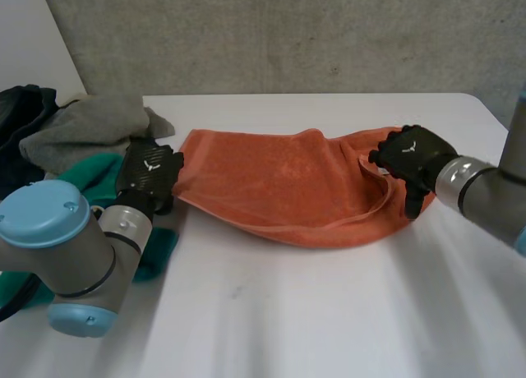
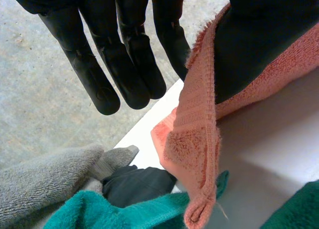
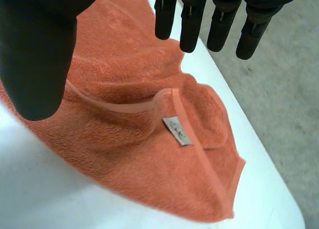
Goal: Fold the laundry.
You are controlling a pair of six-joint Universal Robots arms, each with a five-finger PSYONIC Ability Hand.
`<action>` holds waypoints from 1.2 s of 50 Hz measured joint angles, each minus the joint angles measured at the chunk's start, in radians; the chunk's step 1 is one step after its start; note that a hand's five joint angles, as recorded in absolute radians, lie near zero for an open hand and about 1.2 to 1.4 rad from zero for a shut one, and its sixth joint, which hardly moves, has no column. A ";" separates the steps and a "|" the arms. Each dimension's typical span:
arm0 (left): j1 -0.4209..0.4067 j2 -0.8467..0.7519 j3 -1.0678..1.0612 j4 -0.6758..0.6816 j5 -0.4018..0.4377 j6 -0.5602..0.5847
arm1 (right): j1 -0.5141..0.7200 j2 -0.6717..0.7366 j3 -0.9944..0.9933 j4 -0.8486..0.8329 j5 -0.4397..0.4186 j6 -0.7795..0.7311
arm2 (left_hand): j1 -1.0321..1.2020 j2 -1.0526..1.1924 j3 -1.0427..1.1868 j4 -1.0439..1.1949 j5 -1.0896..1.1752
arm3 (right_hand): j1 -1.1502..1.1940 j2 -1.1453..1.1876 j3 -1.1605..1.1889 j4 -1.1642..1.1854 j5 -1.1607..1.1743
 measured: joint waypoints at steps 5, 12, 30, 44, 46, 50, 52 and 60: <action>-0.001 0.001 -0.009 0.001 0.001 -0.002 | 0.001 0.082 -0.134 0.052 -0.067 -0.149 | 0.000 0.000 0.000 0.000 0.000 | 0.000 0.000 0.000 0.000 0.000; 0.000 0.004 -0.007 -0.001 0.001 -0.003 | 0.008 0.264 -0.310 0.017 -0.140 -0.309 | 0.000 0.000 0.000 0.000 0.000 | 0.000 0.000 0.000 0.000 0.006; 0.010 0.030 -0.001 -0.002 0.000 -0.012 | -0.025 0.558 -0.552 -0.072 -0.192 -0.527 | 0.000 0.000 0.000 0.000 0.000 | 0.004 0.002 0.019 0.004 0.059; 0.022 0.033 0.000 -0.003 -0.001 -0.030 | -0.051 0.586 -0.546 -0.071 -0.224 -0.533 | 0.000 0.000 0.000 0.000 0.000 | 0.554 0.545 0.577 0.573 0.589; 0.024 0.035 0.001 -0.004 -0.001 -0.031 | -0.057 0.583 -0.545 -0.066 -0.223 -0.533 | 0.000 0.000 0.000 0.000 0.000 | 0.659 0.663 0.696 0.692 0.696; 0.028 0.050 0.001 -0.011 0.000 -0.034 | -0.083 0.554 -0.533 -0.040 -0.211 -0.532 | 0.000 0.000 0.000 0.000 0.000 | 0.779 0.827 0.883 0.887 0.868; 0.029 0.062 0.000 -0.018 0.000 -0.037 | -0.099 0.526 -0.517 -0.017 -0.198 -0.531 | 0.000 0.000 0.000 0.000 0.000 | 0.779 0.827 0.885 0.890 0.868; 0.025 0.130 -0.013 -0.087 0.010 -0.061 | -0.183 0.291 -0.331 0.138 -0.064 -0.489 | 0.000 0.000 0.000 0.000 0.000 | 0.779 0.827 0.886 0.892 0.892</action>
